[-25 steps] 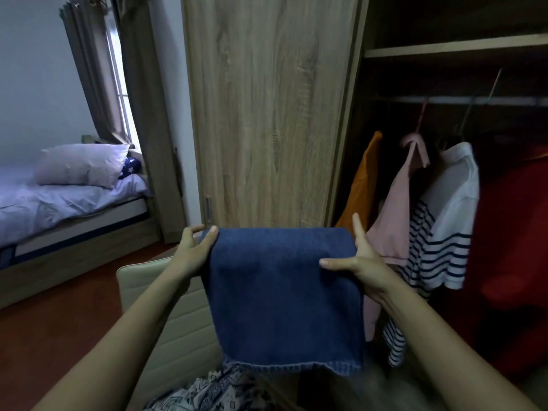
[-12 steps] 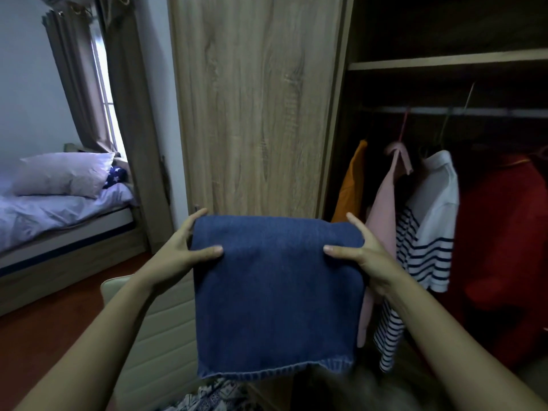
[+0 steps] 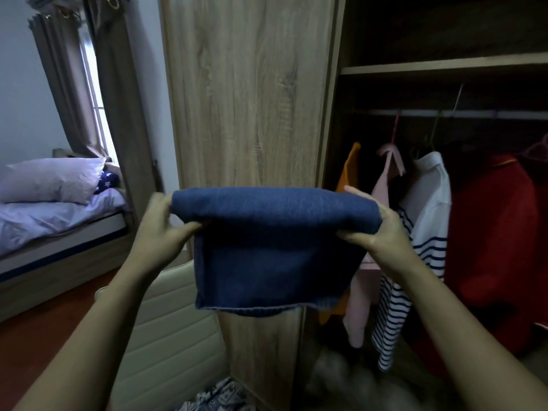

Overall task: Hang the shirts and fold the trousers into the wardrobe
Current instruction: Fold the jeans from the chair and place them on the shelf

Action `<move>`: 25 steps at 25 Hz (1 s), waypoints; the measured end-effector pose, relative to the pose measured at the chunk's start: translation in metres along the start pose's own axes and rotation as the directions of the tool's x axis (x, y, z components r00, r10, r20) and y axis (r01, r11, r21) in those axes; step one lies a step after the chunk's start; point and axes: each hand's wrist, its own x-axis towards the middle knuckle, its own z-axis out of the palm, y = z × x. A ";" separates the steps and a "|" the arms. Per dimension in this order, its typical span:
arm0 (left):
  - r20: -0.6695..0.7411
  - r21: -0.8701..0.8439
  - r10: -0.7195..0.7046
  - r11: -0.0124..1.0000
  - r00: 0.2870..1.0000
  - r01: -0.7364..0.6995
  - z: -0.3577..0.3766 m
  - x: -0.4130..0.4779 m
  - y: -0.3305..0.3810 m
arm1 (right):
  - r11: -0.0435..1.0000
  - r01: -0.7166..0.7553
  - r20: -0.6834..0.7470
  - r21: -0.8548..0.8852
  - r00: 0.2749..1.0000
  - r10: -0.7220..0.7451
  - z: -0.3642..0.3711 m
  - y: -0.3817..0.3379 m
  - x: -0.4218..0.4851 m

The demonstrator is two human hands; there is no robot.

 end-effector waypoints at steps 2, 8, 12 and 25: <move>-0.020 -0.041 0.017 0.999 1.000 -0.018 0.007 -0.001 0.007 | 0.996 -0.003 -0.127 -0.088 0.992 -0.008 0.004 -0.008 0.001; -0.224 -0.290 -0.068 0.957 0.972 0.001 0.063 -0.022 0.020 | 0.942 -0.052 -0.427 -0.332 0.899 -0.101 0.019 -0.011 -0.003; -0.237 -0.383 -0.136 0.923 0.962 0.036 0.073 -0.014 0.026 | 0.987 -0.163 -0.265 0.015 0.951 0.161 0.007 -0.003 -0.016; 0.609 -0.390 -0.376 0.624 0.698 0.677 0.130 0.024 -0.004 | 0.820 -0.332 -0.340 0.467 0.788 0.513 -0.002 0.070 -0.092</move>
